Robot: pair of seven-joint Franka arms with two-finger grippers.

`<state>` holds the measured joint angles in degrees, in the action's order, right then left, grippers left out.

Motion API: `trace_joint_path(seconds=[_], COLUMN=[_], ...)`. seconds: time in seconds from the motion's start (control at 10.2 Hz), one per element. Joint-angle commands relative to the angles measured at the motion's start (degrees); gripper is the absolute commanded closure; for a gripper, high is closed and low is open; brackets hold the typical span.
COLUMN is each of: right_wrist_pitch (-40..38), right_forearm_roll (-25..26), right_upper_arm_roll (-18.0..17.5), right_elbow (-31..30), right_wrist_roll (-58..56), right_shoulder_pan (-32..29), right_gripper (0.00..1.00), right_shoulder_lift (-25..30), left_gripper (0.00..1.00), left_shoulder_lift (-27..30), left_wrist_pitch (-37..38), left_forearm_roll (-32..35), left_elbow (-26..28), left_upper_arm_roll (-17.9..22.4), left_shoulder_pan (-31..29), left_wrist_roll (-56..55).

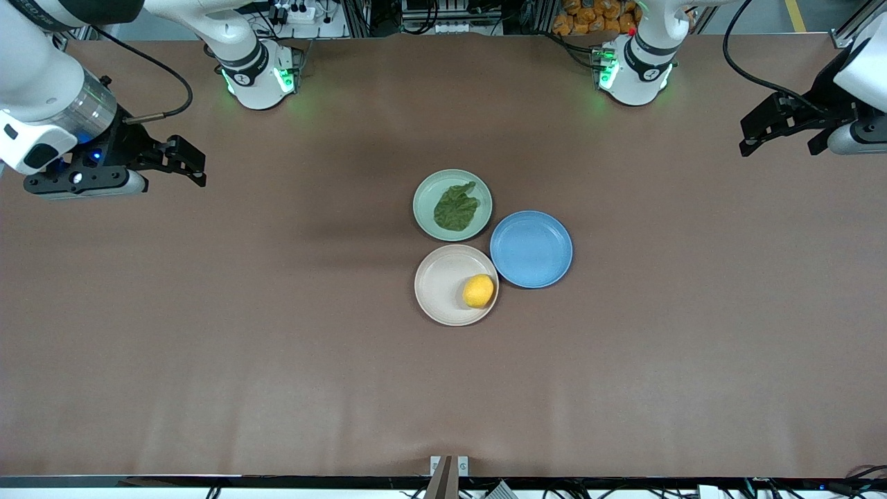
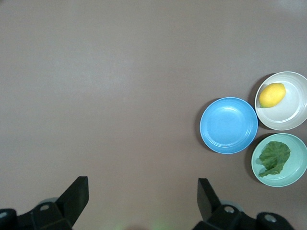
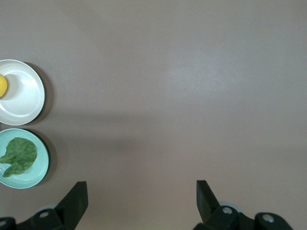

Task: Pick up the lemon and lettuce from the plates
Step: 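Raise the right gripper and move it toward the plates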

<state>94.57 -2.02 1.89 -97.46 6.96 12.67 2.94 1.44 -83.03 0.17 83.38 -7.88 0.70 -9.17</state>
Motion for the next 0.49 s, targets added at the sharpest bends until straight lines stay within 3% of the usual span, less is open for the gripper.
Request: trace_joint_path(seconds=[0.0,0.39], right_wrist_pitch=[1.14,2.89], right_forearm_roll=[0.61,0.00], right_upper_arm_roll=[0.30,0.22], right_elbow=[-1.41,-2.37], right_wrist_roll=[1.30,4.63], right_shoulder_pan=[0.96,3.14], right_gripper=[0.00,0.00], right_shoulder_lift=[0.40,-0.65], left_gripper=[0.00,0.00], left_shoulder_lift=[0.32,0.23], left_wrist_pitch=[0.86,0.86], left_forearm_roll=[-0.61,-0.70], left_elbow=[0.12,0.21], left_upper_arm_roll=[-0.03,0.06], left_shoulder_pan=[-0.44,-0.44], left_wrist_roll=[0.56,0.47])
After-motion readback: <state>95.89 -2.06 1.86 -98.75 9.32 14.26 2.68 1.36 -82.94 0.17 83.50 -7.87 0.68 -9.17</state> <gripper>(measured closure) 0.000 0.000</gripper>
